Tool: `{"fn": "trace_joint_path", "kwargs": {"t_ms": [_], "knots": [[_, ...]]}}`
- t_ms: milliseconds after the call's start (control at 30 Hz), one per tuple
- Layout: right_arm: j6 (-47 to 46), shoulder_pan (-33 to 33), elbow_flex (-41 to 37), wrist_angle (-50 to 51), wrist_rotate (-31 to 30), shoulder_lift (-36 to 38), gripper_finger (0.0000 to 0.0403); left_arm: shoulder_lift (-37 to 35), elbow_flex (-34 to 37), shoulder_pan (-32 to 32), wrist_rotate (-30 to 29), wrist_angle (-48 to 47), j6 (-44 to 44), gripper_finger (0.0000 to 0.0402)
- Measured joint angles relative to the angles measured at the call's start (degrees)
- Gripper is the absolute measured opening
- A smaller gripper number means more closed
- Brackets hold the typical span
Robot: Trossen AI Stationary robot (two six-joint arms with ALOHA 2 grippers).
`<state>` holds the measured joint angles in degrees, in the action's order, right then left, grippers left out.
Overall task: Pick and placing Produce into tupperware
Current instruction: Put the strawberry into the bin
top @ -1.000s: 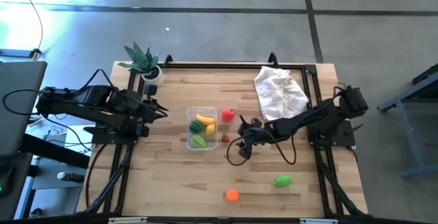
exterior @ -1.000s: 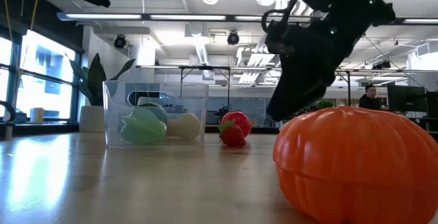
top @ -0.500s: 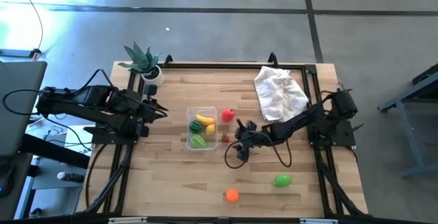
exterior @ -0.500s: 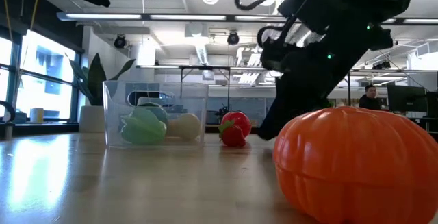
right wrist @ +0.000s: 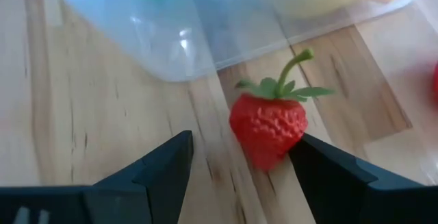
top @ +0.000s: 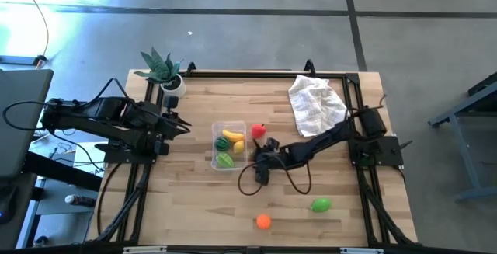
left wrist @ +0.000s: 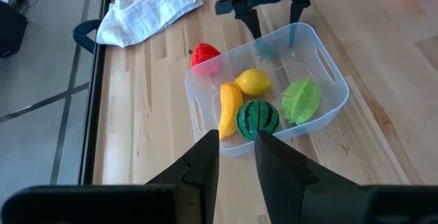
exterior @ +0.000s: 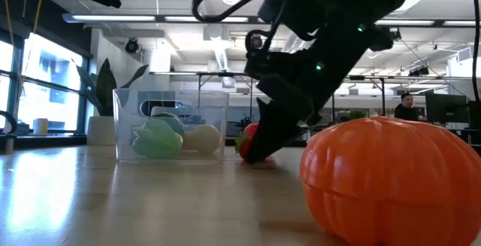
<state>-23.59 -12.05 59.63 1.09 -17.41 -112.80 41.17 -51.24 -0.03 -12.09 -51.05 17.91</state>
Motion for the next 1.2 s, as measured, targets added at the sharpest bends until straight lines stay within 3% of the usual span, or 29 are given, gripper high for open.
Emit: {"fn": "trace_joint_path", "kwargs": {"t_ms": [367, 700, 1200], "knots": [[0.1, 1.4, 0.7, -0.2, -0.4, -1.0, 0.0236, 0.0, 0.0, 0.0, 0.0, 0.0, 0.0, 0.0085], [1.5, 1.7, 0.7, -0.1, -0.4, -1.1, 0.0190, 0.0, 0.0, 0.0, 0.0, 0.0, 0.0, 0.0085], [1.4, 1.7, 0.6, 0.7, 0.0, -1.1, 0.0176, 0.0, 0.0, 0.0, 0.0, 0.0, 0.0, 0.0085]]}}
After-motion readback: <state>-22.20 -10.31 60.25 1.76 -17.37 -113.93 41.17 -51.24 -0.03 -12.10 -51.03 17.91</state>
